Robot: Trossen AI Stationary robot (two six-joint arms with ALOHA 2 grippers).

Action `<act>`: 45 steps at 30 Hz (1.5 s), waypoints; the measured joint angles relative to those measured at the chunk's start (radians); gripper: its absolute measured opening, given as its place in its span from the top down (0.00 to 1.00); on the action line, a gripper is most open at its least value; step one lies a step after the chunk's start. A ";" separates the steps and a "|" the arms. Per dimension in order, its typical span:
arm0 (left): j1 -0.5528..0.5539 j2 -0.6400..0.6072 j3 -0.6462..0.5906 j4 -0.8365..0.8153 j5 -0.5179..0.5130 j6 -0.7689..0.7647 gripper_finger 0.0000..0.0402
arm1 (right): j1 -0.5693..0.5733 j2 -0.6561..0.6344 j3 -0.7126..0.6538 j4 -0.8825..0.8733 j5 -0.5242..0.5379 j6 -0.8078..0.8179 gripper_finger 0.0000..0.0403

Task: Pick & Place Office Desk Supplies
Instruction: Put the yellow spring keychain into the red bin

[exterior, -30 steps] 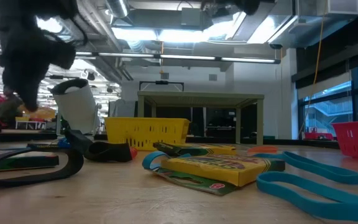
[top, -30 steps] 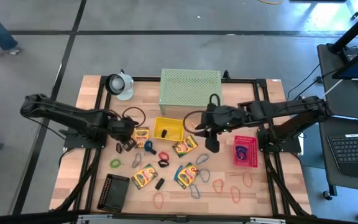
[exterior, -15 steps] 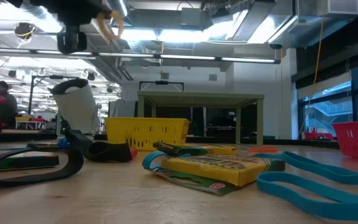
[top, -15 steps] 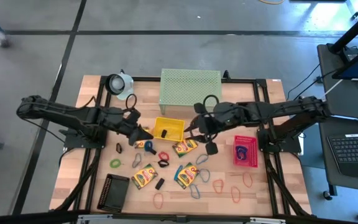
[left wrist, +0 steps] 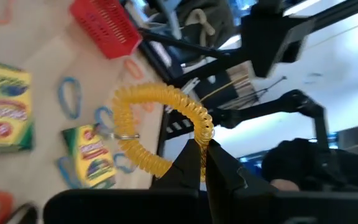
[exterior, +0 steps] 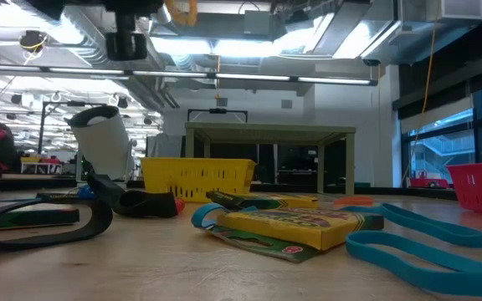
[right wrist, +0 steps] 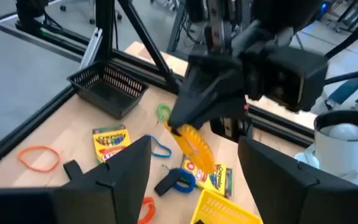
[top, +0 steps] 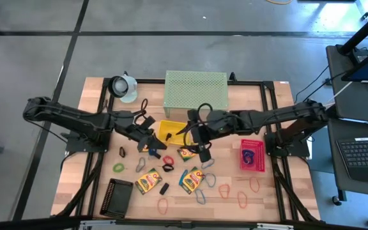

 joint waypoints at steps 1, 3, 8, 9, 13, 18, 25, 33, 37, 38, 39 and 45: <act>0.000 0.013 0.013 0.006 0.001 0.002 1.00 | -0.002 0.006 0.000 0.004 0.000 0.000 0.39; 0.001 0.038 0.040 0.000 0.011 0.018 1.00 | -0.008 0.015 0.000 0.005 0.000 0.000 0.40; 0.014 0.103 0.130 0.004 0.056 0.060 1.00 | -0.017 0.033 0.000 0.023 0.000 0.010 0.43; 0.016 0.111 0.144 -0.005 0.066 0.067 1.00 | -0.017 0.033 0.000 0.024 0.000 0.011 0.44; 0.027 0.138 0.181 -0.011 0.101 0.087 1.00 | -0.017 0.032 0.000 0.033 0.000 0.012 0.46; 0.046 0.137 0.192 -0.012 0.119 0.093 0.99 | -0.017 0.032 0.000 0.027 0.000 0.053 0.54; 0.053 0.137 0.191 -0.037 0.127 0.101 0.99 | -0.014 0.032 0.000 0.027 0.006 0.094 0.91; 0.056 0.137 0.191 -0.039 0.084 0.109 0.98 | -0.010 0.032 0.000 0.009 0.078 0.170 0.97; 0.073 0.132 0.191 -0.040 0.071 0.111 0.92 | -0.010 0.026 0.000 -0.020 0.088 0.209 0.97; 0.079 0.130 0.191 -0.040 0.070 0.111 0.90 | -0.010 0.021 0.000 -0.033 0.099 0.222 0.97; 0.084 0.126 0.191 -0.043 0.067 0.111 0.87 | -0.010 0.014 0.000 -0.040 0.115 0.230 0.97; 0.136 0.101 0.191 -0.051 0.052 0.138 0.72 | -0.010 -0.058 0.000 -0.072 0.172 0.274 0.97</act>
